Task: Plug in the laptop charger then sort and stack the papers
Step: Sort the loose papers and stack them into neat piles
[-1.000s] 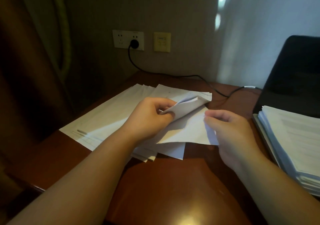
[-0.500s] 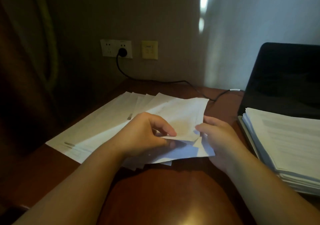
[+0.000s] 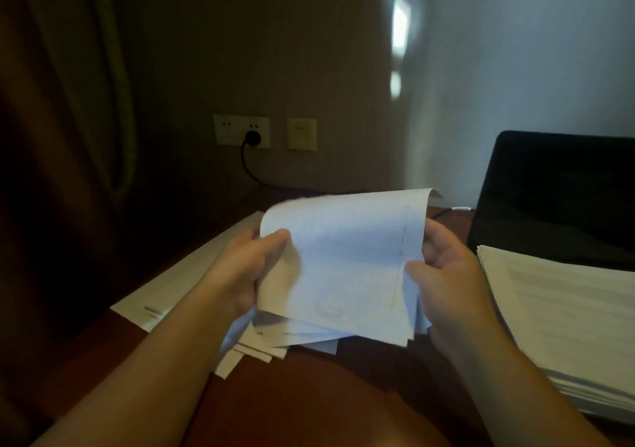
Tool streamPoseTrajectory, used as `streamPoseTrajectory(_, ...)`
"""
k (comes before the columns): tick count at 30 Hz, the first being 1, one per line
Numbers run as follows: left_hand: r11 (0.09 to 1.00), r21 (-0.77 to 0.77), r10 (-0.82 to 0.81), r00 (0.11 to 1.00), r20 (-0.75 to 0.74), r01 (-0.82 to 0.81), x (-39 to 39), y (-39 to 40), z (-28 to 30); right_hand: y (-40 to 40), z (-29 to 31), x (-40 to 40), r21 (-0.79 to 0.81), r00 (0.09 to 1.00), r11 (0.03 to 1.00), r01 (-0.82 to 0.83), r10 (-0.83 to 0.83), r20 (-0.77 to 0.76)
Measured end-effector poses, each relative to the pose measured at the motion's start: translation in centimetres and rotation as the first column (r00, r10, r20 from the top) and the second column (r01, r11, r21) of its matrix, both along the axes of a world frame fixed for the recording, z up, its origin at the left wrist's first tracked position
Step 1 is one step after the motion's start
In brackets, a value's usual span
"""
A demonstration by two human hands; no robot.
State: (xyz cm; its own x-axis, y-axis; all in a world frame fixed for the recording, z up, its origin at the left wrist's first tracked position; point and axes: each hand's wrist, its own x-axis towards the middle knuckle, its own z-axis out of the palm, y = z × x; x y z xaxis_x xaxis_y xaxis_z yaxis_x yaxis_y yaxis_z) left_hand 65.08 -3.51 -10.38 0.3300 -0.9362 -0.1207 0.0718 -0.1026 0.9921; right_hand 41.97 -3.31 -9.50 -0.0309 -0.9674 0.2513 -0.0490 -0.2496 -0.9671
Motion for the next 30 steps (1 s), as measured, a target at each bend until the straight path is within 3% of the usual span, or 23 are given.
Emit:
streamPoseTrajectory(3, 0.99, -0.072, -0.115, 0.99, 0.085, 0.121, 0.3, 0.5, 1.5, 0.0, 1.0, -1.1, -0.029, 1.0, 0.999, 0.014, -0.014, -0.008)
streamPoseTrajectory(6, 0.952, -0.088, -0.291, 0.955, 0.055, 0.295, 0.7, 1.2, 3.2, -0.1, 2.8, -2.9, 0.08, 0.998, 0.995, -0.057, 0.055, 0.031)
streamPoseTrajectory(9, 0.89, -0.075, -0.45, 0.893, 0.021, 0.45, 0.4, 1.6, 4.1, -0.1, 3.9, -4.4, 0.177, 0.985, 0.977, -0.122, 0.141, -0.097)
streamPoseTrajectory(14, 0.914, -0.114, -0.386, 0.922, 0.042, 0.388, -1.7, 2.1, 4.3, 0.4, 4.5, -5.8, 0.145, 0.984, 0.988, -0.053, 0.077, -0.162)
streamPoseTrajectory(18, 0.914, -0.008, -0.405, 0.912, -0.07, 0.405, -3.1, 2.3, 4.4, 0.6, 4.0, -6.5, 0.28, 0.97, 0.958, -0.058, 0.121, -0.213)
streamPoseTrajectory(20, 0.918, 0.004, -0.398, 0.918, -0.008, 0.398, -3.6, 2.3, 4.3, 1.2, 3.9, -6.6, 0.316, 0.95, 0.948, -0.04, 0.134, -0.283)
streamPoseTrajectory(22, 0.93, -0.039, -0.358, 0.924, 0.132, 0.365, -4.1, 2.5, 4.4, 2.0, 4.3, -6.7, 0.273, 0.943, 0.962, -0.008, 0.098, -0.318)
streamPoseTrajectory(24, 0.941, -0.112, -0.295, 0.936, 0.191, 0.32, -4.5, 2.8, 4.7, 2.7, 4.7, -6.8, 0.157, 0.969, 0.987, -0.017, 0.055, -0.241)
streamPoseTrajectory(27, 0.933, -0.257, -0.22, 0.965, 0.146, 0.251, -4.9, 3.3, 5.3, 3.5, 4.7, -6.7, -0.074, 0.968, 0.995, 0.065, -0.081, -0.24)
streamPoseTrajectory(30, 0.909, -0.348, -0.208, 0.973, 0.101, 0.23, -5.3, 3.7, 6.1, 3.8, 4.5, -6.7, -0.144, 0.973, 0.982, 0.122, -0.147, -0.176)
